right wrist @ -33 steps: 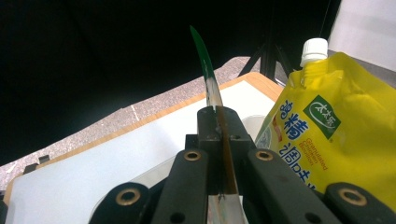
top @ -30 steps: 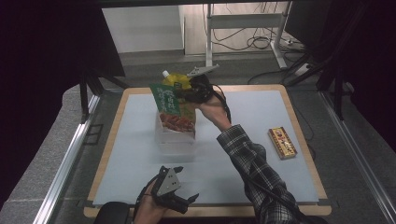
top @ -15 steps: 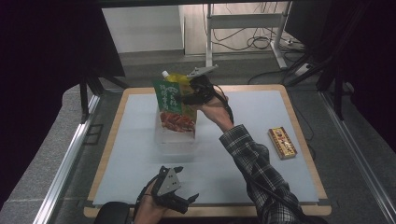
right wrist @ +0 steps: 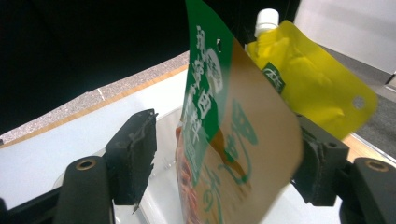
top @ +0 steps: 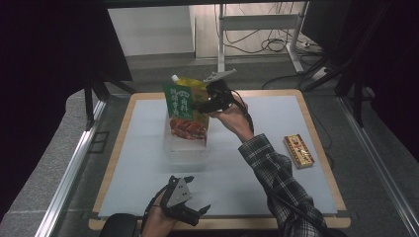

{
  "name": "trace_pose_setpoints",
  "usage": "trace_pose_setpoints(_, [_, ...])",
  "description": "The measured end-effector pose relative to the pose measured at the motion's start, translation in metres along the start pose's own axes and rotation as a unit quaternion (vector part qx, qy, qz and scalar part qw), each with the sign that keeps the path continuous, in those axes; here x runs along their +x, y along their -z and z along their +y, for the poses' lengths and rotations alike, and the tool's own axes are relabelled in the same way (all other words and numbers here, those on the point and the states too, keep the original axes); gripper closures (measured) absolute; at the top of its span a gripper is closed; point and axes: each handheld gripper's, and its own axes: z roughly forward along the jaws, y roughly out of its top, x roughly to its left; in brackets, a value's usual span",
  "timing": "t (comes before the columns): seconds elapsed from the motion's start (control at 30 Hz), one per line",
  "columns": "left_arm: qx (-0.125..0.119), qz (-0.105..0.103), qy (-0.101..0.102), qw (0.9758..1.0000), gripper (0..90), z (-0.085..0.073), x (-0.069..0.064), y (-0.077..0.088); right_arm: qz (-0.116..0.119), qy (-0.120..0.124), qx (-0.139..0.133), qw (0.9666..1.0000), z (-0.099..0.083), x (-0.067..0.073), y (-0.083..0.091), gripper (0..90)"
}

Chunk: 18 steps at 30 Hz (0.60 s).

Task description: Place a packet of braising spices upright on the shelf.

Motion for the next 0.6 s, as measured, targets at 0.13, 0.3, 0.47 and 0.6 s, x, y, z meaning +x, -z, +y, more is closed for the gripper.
trace_pose_setpoints(0.13, [-0.001,0.000,0.000,1.0000,0.0,0.000,0.000,0.000,0.002,-0.008,0.000,1.0000,-0.005,-0.004,0.005,27.3])
trace_pose_setpoints(0.3, [-0.001,0.001,0.001,1.0000,0.0,0.000,0.000,0.000,-0.002,-0.008,0.005,1.0000,-0.012,-0.007,0.010,24.4])
trace_pose_setpoints(0.47, [-0.001,0.001,0.003,1.0000,0.0,0.000,0.000,0.000,-0.003,-0.009,0.006,0.9999,-0.020,-0.008,0.017,22.5])
trace_pose_setpoints(0.6, [-0.002,0.002,0.005,1.0000,0.0,0.000,0.001,0.000,-0.005,-0.008,0.003,1.0000,-0.026,-0.009,0.022,21.1])
